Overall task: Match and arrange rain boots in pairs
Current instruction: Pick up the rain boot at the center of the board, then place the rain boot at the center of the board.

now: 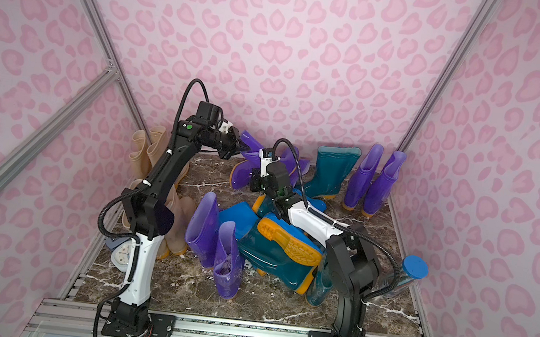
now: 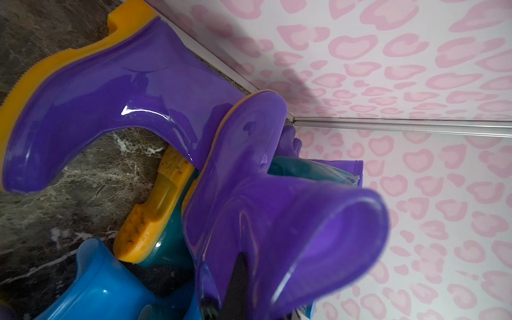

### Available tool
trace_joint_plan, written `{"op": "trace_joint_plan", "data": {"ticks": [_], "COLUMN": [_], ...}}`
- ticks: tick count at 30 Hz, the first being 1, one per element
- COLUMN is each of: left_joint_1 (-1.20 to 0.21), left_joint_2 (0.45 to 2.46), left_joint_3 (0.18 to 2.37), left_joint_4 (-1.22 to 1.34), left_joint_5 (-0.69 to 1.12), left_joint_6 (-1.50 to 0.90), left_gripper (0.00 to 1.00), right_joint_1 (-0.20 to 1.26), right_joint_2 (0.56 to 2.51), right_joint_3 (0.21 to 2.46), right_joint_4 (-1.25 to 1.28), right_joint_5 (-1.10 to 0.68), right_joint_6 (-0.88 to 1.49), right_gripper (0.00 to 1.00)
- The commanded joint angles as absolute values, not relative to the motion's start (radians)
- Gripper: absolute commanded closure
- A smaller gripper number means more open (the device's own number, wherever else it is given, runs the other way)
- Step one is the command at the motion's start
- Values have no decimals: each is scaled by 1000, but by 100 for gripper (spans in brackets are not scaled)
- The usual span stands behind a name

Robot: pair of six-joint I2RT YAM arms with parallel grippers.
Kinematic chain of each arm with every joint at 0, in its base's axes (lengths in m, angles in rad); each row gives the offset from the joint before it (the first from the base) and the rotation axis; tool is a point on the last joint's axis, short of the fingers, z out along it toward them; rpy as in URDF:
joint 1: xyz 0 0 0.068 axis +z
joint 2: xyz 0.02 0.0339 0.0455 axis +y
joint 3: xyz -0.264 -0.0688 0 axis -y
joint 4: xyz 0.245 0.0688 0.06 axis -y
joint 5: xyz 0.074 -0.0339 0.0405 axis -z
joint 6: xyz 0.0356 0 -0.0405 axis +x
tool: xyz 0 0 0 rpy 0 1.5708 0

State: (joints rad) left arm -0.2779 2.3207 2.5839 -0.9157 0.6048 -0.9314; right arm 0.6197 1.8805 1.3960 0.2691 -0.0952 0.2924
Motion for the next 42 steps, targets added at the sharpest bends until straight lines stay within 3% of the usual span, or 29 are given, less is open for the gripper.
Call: {"op": "trace_joint_plan", "data": {"ticks": [1,6,16,32,42], "left_joint_1": [-269,-228,-66,100,96], "left_joint_2": [2309,2289,2307,2349,2336], "left_joint_3": [2641,2656,2619,2540,2541], "left_joint_4": [-921,-796,-533,-733,-672], "left_joint_5": [604,678,963,1017,1080], "left_joint_6": [-898,-927,-1006,-804,-820], "left_gripper": [97,97,98,98,98], "right_joint_1": [622,588,425,437,428], "right_joint_2": [1848,1739,1618,1617,1633], "right_joint_3": [1419,1459,1395,1334,1344], "right_joint_4": [223,124,85,96,95], "right_joint_5": [-103,-87,-143,-254,-221], "right_joint_6": [256,253,298,314,289], "right_gripper": [58,46,44,44,44]}}
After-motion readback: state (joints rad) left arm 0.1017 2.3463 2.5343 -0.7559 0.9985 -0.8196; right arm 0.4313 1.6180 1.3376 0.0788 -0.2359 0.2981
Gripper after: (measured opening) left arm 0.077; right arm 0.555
